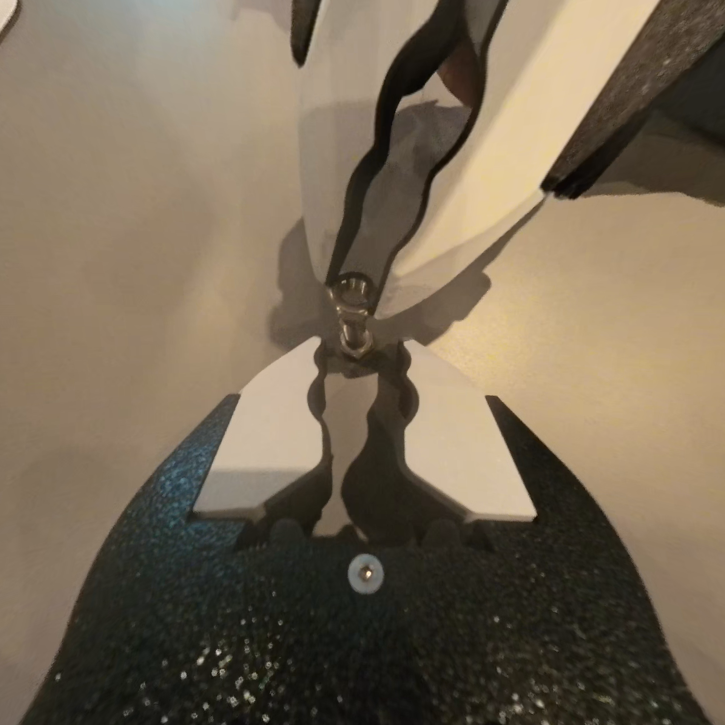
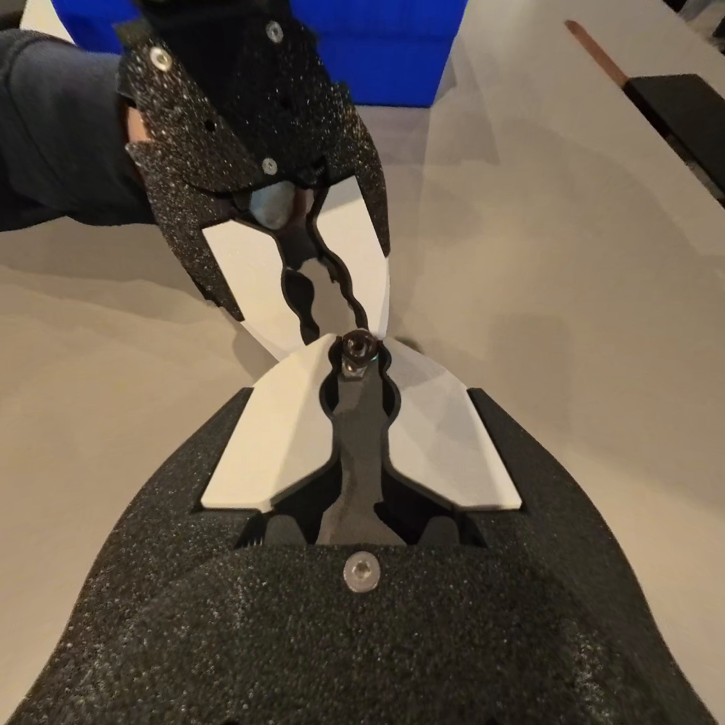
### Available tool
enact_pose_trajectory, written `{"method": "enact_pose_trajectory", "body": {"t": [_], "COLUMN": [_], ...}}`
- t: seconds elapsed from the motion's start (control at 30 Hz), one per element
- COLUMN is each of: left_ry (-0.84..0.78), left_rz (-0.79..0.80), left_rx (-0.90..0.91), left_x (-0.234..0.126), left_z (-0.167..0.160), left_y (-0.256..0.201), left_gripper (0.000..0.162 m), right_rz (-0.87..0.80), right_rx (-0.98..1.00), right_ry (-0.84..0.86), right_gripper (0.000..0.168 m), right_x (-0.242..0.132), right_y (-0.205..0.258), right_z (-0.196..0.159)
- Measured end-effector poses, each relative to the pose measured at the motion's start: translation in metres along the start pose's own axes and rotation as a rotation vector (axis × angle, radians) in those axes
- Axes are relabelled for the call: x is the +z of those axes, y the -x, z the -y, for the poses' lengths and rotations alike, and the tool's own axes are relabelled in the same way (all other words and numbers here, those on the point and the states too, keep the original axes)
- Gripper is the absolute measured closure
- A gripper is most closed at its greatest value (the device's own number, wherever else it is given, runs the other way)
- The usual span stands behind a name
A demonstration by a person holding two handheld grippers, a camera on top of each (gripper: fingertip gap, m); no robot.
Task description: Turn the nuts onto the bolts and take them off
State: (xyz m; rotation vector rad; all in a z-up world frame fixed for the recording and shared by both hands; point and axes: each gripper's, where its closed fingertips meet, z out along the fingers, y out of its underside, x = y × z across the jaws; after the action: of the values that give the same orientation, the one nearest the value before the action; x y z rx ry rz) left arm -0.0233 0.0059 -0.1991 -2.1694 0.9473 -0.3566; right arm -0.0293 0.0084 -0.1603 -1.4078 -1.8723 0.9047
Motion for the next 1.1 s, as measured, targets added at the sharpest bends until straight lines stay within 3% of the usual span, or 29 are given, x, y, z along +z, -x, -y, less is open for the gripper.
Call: {"method": "enact_pose_trajectory", "body": {"t": [0.03, 0.23, 0.53, 1.1], "left_ry": [0.001, 0.021, 0.016, 0.004], "left_rz": [0.005, 0.032, 0.020, 0.009], "left_rx": [0.007, 0.052, 0.006, -0.050], "left_x": [0.0000, 0.0008, 0.0029, 0.0027], "left_z": [0.0003, 0.0013, 0.0023, 0.0017], "left_y": [0.0001, -0.0005, -0.0003, 0.0016], "left_gripper": [0.128, 0.130, 0.146, 0.146], "right_rz": [-0.001, 0.011, 0.017, 0.050], "right_rx": [-0.001, 0.003, -0.004, 0.028], "right_ry": [0.005, 0.010, 0.023, -0.002], "right_gripper": [0.151, 0.151, 0.151, 0.146], "right_x": [0.0012, 0.0036, 0.0065, 0.0054], "right_y": [0.0002, 0.0027, 0.0057, 0.0081], "right_z": [-0.0004, 0.0003, 0.0013, 0.0021]}}
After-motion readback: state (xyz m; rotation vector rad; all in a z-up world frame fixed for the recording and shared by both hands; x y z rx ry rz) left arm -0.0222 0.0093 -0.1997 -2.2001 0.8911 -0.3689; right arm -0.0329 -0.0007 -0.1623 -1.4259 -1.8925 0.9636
